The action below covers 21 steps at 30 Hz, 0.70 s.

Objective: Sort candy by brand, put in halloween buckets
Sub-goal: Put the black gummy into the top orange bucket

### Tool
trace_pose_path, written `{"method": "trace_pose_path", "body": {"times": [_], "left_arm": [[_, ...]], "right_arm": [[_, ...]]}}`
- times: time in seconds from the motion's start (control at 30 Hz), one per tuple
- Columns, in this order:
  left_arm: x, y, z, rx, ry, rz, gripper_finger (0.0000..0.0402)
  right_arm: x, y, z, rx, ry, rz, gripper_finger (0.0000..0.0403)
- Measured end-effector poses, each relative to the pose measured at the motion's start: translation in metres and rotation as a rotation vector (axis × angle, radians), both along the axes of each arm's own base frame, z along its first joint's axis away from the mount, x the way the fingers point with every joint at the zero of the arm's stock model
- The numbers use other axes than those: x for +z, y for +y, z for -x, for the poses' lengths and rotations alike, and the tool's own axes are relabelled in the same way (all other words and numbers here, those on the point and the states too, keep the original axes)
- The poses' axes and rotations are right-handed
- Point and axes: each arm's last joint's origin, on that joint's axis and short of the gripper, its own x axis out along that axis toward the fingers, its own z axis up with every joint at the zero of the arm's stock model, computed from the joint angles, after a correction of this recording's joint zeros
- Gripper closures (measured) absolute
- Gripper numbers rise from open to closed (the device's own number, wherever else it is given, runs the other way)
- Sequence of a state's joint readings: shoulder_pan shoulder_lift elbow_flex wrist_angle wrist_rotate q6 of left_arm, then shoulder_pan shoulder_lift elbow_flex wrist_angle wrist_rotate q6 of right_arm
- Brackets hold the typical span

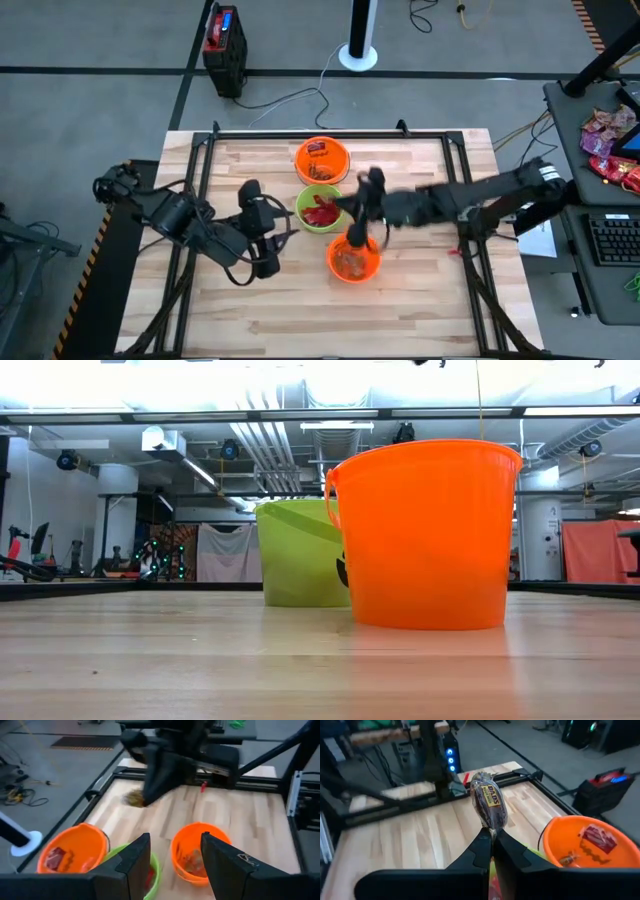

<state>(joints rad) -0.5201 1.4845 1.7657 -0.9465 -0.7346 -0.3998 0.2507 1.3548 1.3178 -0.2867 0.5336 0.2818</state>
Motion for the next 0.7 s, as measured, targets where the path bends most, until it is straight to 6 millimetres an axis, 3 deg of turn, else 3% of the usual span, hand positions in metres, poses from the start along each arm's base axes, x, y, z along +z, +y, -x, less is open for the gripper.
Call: {"method": "trace_pose_path", "body": {"times": [0.2,0.4,0.57,0.7], "left_arm": [[0.005,0.009,0.014,0.045,0.015,-0.05,0.0243],[0.007,0.016,0.019,0.129,0.001,-0.117,0.0243],[0.005,0.015,0.018,0.142,-0.004,-0.102,0.0243],[0.004,0.014,0.016,0.144,-0.001,-0.101,0.0243]], "right_arm": [[-0.001,-0.068,-0.013,-0.044,-0.037,-0.149,0.0394],[-0.027,-0.129,-0.026,-0.146,0.043,-0.201,0.0394],[-0.049,-0.167,-0.032,-0.169,0.099,-0.253,0.0394],[-0.068,-0.185,-0.037,-0.16,0.144,-0.303,0.0394]]}}
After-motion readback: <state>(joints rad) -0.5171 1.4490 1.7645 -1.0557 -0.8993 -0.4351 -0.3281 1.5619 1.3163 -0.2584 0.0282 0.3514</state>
